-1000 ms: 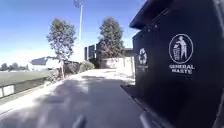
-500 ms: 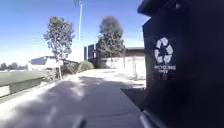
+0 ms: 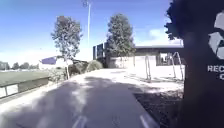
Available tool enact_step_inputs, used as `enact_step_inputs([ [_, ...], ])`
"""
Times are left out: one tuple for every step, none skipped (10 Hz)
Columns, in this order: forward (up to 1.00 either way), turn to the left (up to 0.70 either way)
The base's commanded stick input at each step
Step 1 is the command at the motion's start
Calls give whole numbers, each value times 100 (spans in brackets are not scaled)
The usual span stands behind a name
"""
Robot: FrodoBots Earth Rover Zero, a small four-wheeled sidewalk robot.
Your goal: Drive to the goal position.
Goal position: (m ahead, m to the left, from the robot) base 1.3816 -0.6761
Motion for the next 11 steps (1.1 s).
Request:
enact_step_inputs([
  [100, 0],
  [100, 0],
  [100, 0],
  [100, 0],
  [100, 0],
  [100, 0],
  [100, 0],
  [100, 0],
  [100, 0],
  [100, 0],
  [100, 0],
])
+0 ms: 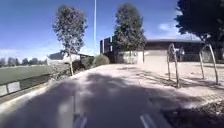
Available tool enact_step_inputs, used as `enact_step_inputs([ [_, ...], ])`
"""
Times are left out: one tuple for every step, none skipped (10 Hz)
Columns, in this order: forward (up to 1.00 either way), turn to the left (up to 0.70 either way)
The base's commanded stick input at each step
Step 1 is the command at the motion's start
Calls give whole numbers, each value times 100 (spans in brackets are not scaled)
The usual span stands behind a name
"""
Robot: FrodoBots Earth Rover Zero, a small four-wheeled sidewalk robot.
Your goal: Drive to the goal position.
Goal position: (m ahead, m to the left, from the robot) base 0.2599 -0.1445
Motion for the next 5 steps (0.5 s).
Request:
enact_step_inputs([
  [100, 0],
  [100, 0],
  [100, 0],
  [100, 0],
  [100, 0],
])
